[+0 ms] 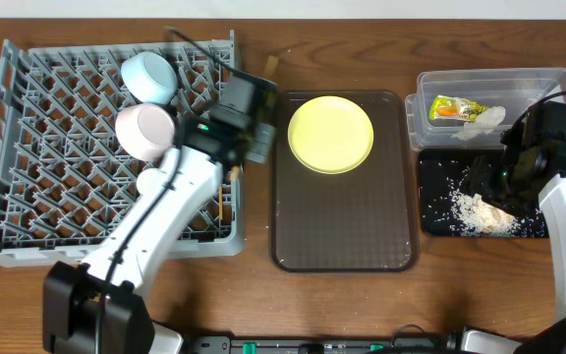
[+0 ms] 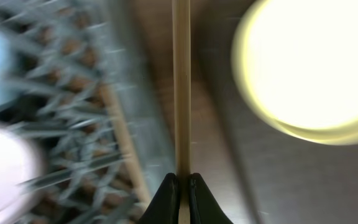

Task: Sort waste into correct bins and load items into the dishwasher rack

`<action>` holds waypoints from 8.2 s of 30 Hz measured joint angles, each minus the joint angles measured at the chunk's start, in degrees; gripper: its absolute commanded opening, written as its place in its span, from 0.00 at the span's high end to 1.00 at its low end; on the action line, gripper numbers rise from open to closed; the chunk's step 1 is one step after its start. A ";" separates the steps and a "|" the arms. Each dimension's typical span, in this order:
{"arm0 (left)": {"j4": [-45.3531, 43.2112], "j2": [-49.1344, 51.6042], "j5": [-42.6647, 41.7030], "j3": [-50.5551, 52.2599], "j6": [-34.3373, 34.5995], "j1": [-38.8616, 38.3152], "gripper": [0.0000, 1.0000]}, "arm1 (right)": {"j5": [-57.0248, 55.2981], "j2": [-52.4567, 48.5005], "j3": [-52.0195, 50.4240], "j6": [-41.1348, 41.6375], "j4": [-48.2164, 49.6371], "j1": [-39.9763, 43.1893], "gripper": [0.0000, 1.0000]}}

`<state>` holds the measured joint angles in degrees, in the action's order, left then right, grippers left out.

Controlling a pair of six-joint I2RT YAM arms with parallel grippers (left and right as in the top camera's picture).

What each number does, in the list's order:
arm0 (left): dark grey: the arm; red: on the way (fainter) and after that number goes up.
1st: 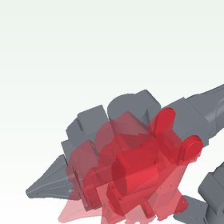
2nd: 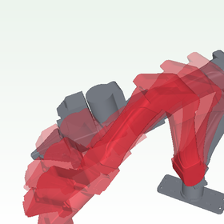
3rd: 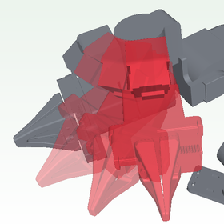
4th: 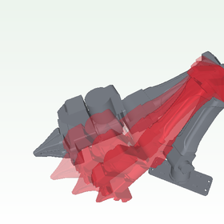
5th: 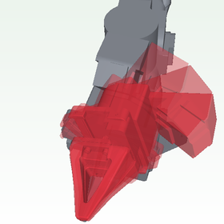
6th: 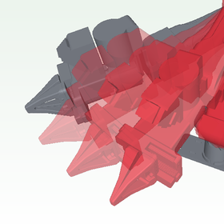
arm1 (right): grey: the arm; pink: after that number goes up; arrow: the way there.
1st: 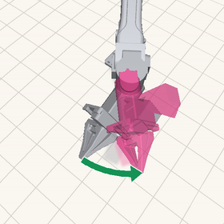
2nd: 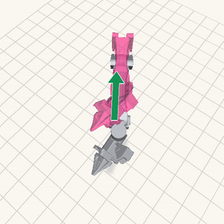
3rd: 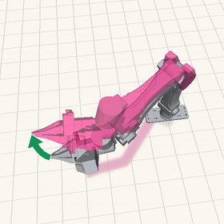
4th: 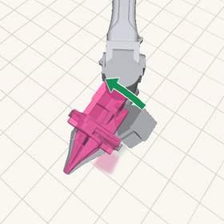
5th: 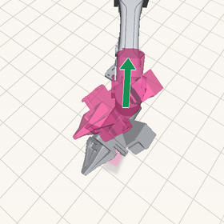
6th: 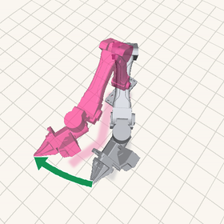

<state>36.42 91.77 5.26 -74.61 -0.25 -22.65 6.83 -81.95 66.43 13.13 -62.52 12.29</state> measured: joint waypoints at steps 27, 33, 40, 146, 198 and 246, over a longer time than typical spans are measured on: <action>0.24 5.84 1.09 0.11 1.70 7.74 0.61 | 0.02 0.00 0.00 0.00 -0.13 0.00 0.41; 0.39 4.00 -2.32 -0.24 1.81 6.16 0.50 | 0.02 0.00 0.00 0.00 -0.02 0.00 0.41; -5.49 2.84 -7.56 -3.15 1.75 -0.37 0.39 | 0.02 0.00 0.00 0.00 0.13 0.00 0.40; -7.56 9.97 -74.88 -4.48 9.42 31.76 0.94 | 0.00 0.00 0.00 -0.59 -0.90 0.00 0.41; 16.11 -44.19 -10.84 18.03 7.08 27.36 0.06 | 0.72 27.54 -13.42 -7.23 19.19 -7.28 0.01; 14.56 -60.00 -10.82 23.61 7.06 27.36 0.04 | -1.18 76.13 -47.80 -7.93 43.32 -12.39 0.01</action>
<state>50.98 31.77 -5.56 -51.00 6.81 4.71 5.65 -5.82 18.63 5.19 -19.20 -0.10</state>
